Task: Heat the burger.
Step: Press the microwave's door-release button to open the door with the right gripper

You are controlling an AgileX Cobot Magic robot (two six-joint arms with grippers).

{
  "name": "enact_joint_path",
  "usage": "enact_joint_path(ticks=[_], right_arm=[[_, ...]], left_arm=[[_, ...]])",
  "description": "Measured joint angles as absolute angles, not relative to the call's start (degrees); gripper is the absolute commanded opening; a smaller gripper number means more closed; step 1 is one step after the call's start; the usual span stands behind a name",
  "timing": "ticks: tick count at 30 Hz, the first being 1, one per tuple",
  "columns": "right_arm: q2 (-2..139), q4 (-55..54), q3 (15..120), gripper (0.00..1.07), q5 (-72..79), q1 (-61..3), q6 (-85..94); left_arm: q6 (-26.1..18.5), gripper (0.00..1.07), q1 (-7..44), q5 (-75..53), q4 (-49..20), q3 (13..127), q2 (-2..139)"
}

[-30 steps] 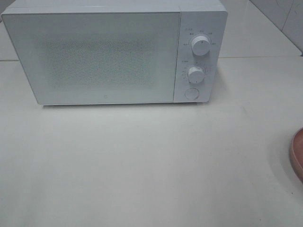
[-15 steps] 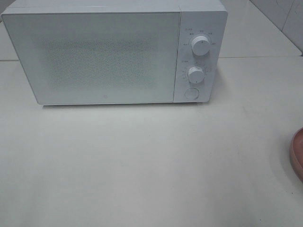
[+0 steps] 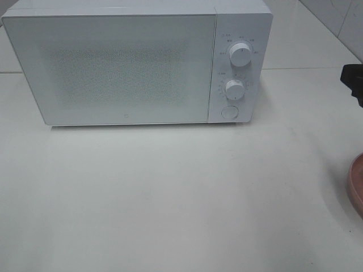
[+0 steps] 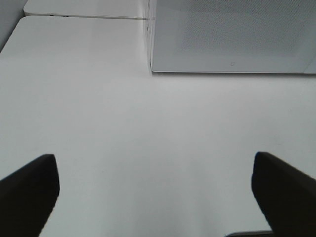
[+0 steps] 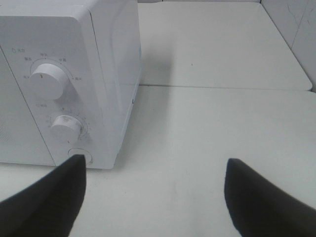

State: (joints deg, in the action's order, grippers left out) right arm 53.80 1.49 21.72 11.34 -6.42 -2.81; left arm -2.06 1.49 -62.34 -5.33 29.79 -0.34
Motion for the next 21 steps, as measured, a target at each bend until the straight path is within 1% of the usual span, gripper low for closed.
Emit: enact_joint_path(ticks=[1,2,4,5,6,7,9,13,16,18,19,20,21], right_arm=[[55.9,1.0,20.2,0.73,16.3,-6.4,-2.8],[55.9,1.0,20.2,0.73,16.3,-6.4,-2.8],[59.1,0.0,18.0,0.73,24.1,-6.4,-2.8],[59.1,0.0,18.0,0.73,24.1,-6.4,-2.8],[61.4,-0.4,16.8,0.73,28.6,-6.4,-2.8],[61.4,-0.4,16.8,0.73,28.6,-6.4,-2.8],[65.7,-0.4,15.5,0.73,35.2,-6.4,-2.8],[69.4,-0.6,14.7,0.73,39.6,-6.4,-2.8],[72.9,-2.7,14.4,0.73,42.5,-7.8,-2.4],[76.4,-6.4,14.4,0.73,45.1,-11.6,0.7],[76.4,-6.4,14.4,0.73,45.1,-11.6,0.7],[78.8,-10.0,14.4,0.73,47.5,-15.1,4.3],[80.1,-12.0,14.4,0.73,49.0,-17.0,6.1]], left_arm=[[-2.1,0.98,1.5,-62.3,-5.3,29.8,-0.3],[-2.1,0.98,1.5,-62.3,-5.3,29.8,-0.3],[-2.1,0.98,1.5,-62.3,-5.3,29.8,-0.3],[-2.1,0.98,1.5,-62.3,-5.3,29.8,-0.3],[-2.1,0.98,1.5,-62.3,-5.3,29.8,-0.3],[-2.1,0.98,1.5,-62.3,-5.3,29.8,-0.3],[-2.1,0.98,1.5,-62.3,-5.3,29.8,-0.3],[-2.1,0.98,1.5,-62.3,-5.3,29.8,-0.3],[-2.1,0.98,1.5,-62.3,-5.3,29.8,-0.3],[-2.1,0.98,1.5,-62.3,-5.3,29.8,-0.3],[-2.1,0.98,1.5,-62.3,-5.3,29.8,-0.3],[-2.1,0.98,1.5,-62.3,-5.3,29.8,-0.3],[-2.1,0.98,1.5,-62.3,-5.3,29.8,-0.3]])
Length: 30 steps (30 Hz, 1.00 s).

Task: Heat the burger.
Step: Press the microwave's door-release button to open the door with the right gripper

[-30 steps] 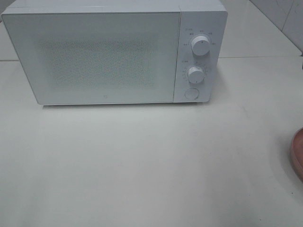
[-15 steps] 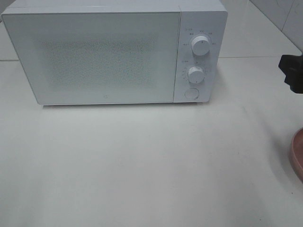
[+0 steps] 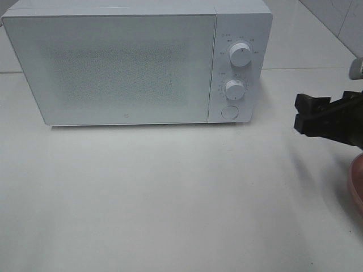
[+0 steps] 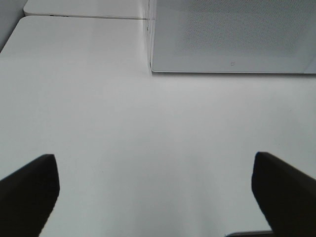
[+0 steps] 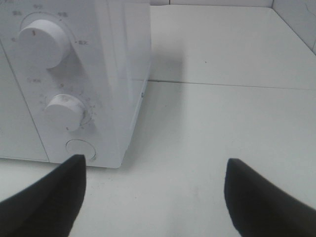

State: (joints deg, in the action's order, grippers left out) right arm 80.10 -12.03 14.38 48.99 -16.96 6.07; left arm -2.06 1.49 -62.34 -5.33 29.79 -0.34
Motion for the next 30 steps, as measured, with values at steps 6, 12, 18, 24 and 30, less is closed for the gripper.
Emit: enact_joint_path(ticks=[6,12,18,24,30], right_arm=[[85.9,-21.1,14.3,0.73,56.8,-25.5,11.6],[92.7,-34.3,15.0,0.73,67.3,-36.0,13.5],[96.0,-42.8,18.9,0.73,68.6,-42.3,13.7],[98.1,-45.3,22.3,0.73,68.8,-45.0,16.0],[99.1,-45.4,25.2,0.73,68.9,-46.1,18.0]], left_arm=[[-2.1,0.98,1.5,-62.3,-5.3,29.8,-0.3],[-2.1,0.98,1.5,-62.3,-5.3,29.8,-0.3],[-2.1,0.98,1.5,-62.3,-5.3,29.8,-0.3],[-2.1,0.98,1.5,-62.3,-5.3,29.8,-0.3],[-2.1,0.98,1.5,-62.3,-5.3,29.8,-0.3]])
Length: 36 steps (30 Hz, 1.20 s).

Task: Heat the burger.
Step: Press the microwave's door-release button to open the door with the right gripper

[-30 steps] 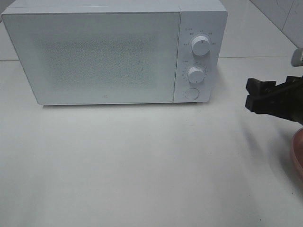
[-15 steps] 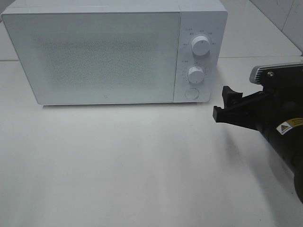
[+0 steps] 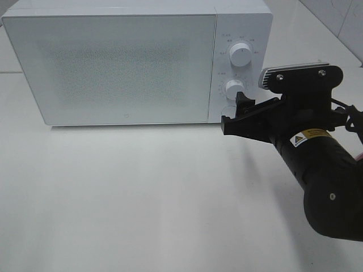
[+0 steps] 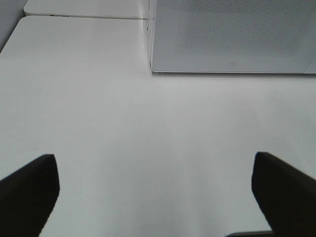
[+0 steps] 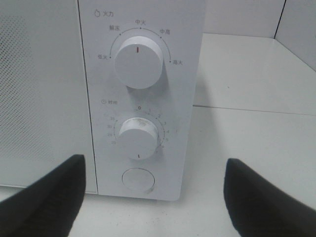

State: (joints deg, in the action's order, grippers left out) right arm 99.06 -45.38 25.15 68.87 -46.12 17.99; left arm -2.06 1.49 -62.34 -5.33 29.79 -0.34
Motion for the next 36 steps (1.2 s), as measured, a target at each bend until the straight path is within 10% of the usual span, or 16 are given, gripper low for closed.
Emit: enact_joint_path(ticks=[13,26,36], right_arm=[[99.1,-45.6,25.5,0.7,68.5,-46.4,17.1],[99.1,-45.7,25.5,0.28,65.7,-46.4,-33.7],[99.1,-45.7,25.5,0.14,61.9,-46.4,-60.7]], left_arm=[[-2.1,0.98,1.5,-62.3,-5.3,29.8,-0.3],[-2.1,0.98,1.5,-62.3,-5.3,29.8,-0.3],[-2.1,0.98,1.5,-62.3,-5.3,29.8,-0.3]])
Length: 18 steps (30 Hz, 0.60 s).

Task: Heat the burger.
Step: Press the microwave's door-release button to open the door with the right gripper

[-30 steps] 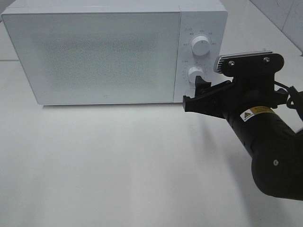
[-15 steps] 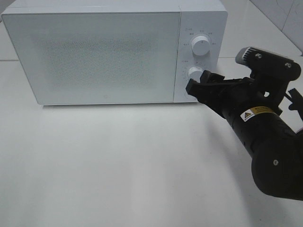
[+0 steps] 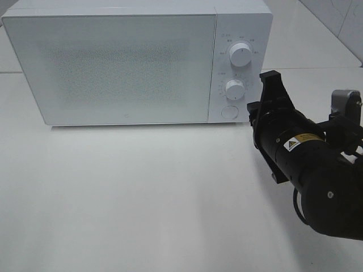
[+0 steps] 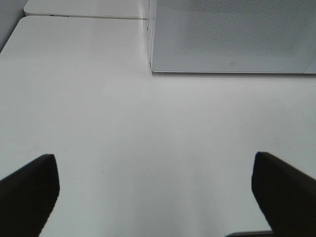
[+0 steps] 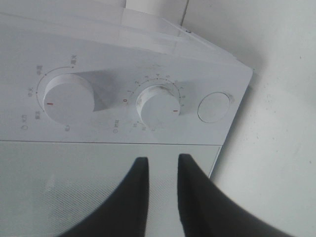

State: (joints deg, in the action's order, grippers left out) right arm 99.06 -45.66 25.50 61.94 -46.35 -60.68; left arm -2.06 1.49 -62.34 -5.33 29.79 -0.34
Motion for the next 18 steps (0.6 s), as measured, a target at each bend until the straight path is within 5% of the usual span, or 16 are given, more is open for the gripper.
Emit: enact_joint_path(ticks=[4,18], right_arm=[[99.1,-45.7,25.5,0.0,57.8,-46.4,-66.1],[100.7,-45.7,25.6,0.0,56.3,-46.4,-67.2]], left_arm=[[-2.1,0.98,1.5,-62.3,-5.3,29.8,-0.3],[-2.1,0.98,1.5,-62.3,-5.3,29.8,-0.3]])
